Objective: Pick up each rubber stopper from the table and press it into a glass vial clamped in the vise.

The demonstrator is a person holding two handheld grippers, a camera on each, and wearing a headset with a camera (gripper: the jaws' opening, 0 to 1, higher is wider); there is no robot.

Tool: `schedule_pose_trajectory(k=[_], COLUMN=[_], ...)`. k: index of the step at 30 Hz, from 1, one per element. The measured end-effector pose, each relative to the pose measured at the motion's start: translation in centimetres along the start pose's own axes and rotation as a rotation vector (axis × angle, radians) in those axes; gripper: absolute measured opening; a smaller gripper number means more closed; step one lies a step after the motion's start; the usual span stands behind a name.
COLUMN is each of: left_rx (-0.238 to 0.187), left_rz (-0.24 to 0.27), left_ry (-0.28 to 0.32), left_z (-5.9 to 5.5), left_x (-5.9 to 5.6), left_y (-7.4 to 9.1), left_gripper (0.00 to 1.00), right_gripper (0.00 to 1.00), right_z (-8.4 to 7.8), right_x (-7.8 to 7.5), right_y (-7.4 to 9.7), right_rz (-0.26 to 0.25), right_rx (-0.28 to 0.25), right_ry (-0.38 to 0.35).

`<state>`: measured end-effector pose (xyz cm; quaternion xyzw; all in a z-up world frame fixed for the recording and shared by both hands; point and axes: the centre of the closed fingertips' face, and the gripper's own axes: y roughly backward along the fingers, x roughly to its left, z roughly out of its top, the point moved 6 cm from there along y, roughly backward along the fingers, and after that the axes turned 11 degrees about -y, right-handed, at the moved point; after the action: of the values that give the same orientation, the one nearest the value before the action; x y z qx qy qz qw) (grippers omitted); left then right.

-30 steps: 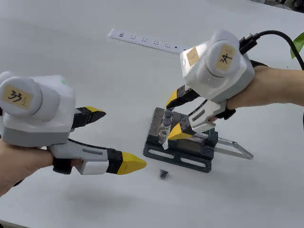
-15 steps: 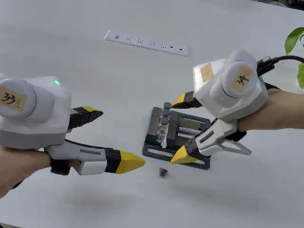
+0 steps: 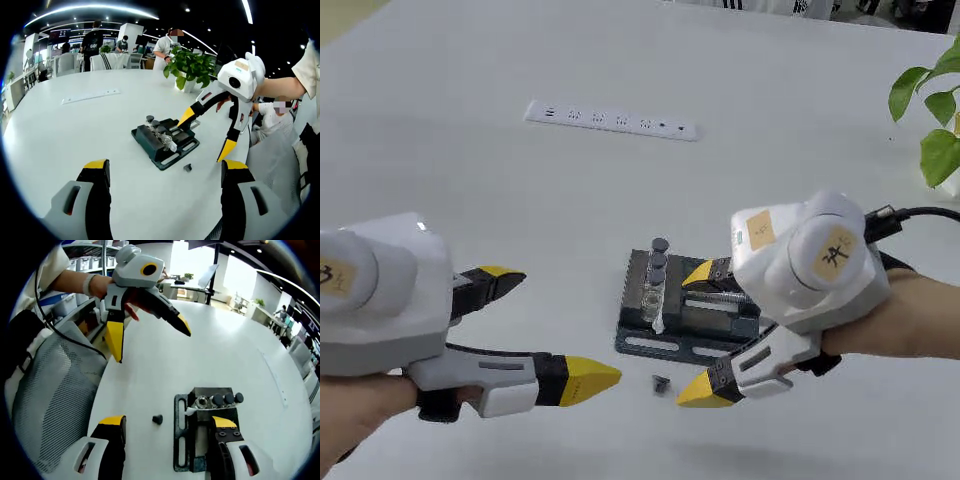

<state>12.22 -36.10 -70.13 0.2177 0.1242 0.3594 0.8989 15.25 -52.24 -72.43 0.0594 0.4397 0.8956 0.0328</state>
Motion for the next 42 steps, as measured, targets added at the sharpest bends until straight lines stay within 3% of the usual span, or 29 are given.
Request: schedule_pose_trajectory(k=[9,16,22,27,29,42], left_rx=[0.001,0.005,0.009,0.011,0.009,0.013], left_rz=[0.017,0.021,0.024,0.025,0.026,0.029], left_ry=[-0.003,0.006,0.006,0.007,0.009,0.024], left_z=[0.2,0.0,-0.1,-0.1,-0.1,-0.5], left_x=[-0.1,-0.3,-0.4,-0.5,-0.5,-0.6], left_y=[0.3,0.5,0.5,0.5,0.5,0.7], left_gripper=[0.91,0.9,0.9,0.9,0.9,0.89], right_gripper=[0.59,0.46,0.33,0.22,0.17,0.06], right_z=[-1.6,-2.2,-2.7,-3.1,-3.1,-3.0], right_x=[1.0,1.4,1.8,1.8,1.8,1.9], right_y=[-1.3,-2.9,-4.4,-5.2,-5.4,-5.8], right_rz=[-0.044,-0.118,-0.165,-0.2,-0.199,-0.211], right_rx=[-0.043,-0.1,-0.1,-0.069,-0.079,-0.084], right_ry=[-0.066,-0.096,-0.047,0.019,0.008,0.035])
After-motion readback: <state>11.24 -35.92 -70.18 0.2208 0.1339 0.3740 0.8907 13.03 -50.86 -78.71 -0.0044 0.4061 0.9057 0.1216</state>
